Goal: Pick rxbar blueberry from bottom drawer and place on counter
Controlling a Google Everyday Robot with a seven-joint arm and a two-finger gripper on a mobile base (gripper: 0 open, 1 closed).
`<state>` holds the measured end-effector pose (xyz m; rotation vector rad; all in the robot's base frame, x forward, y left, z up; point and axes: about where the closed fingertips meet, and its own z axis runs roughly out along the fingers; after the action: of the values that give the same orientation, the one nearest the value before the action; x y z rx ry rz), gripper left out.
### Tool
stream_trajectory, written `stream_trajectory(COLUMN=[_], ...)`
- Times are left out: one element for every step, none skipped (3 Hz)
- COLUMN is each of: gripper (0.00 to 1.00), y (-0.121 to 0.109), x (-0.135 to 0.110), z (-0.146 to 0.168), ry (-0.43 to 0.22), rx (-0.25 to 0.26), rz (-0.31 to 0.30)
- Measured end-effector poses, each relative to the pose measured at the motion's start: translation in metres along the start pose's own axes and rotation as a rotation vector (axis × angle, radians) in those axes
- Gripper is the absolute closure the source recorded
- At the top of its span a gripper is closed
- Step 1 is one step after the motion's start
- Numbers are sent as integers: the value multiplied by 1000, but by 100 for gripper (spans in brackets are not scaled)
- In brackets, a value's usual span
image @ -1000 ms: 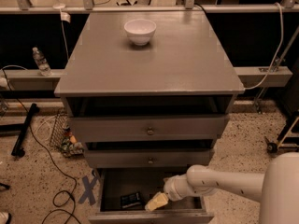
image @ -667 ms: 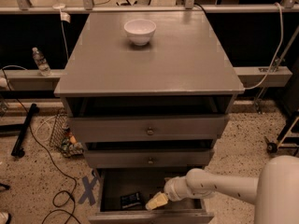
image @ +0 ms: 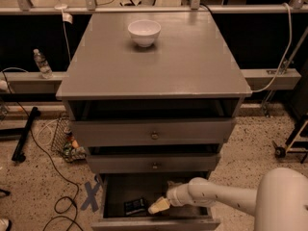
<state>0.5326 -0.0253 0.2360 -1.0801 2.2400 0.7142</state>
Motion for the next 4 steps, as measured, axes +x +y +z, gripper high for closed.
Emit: stream_trajectory(gripper=[0,0,0,0], y=[-6,-6,-3,-1], x=[-1,-4,-4,-3], z=[33,58,95,120], ry=[6,26,81,128], rx=[-1,-7,-14,-17], rz=[-48,-85,-143,-190])
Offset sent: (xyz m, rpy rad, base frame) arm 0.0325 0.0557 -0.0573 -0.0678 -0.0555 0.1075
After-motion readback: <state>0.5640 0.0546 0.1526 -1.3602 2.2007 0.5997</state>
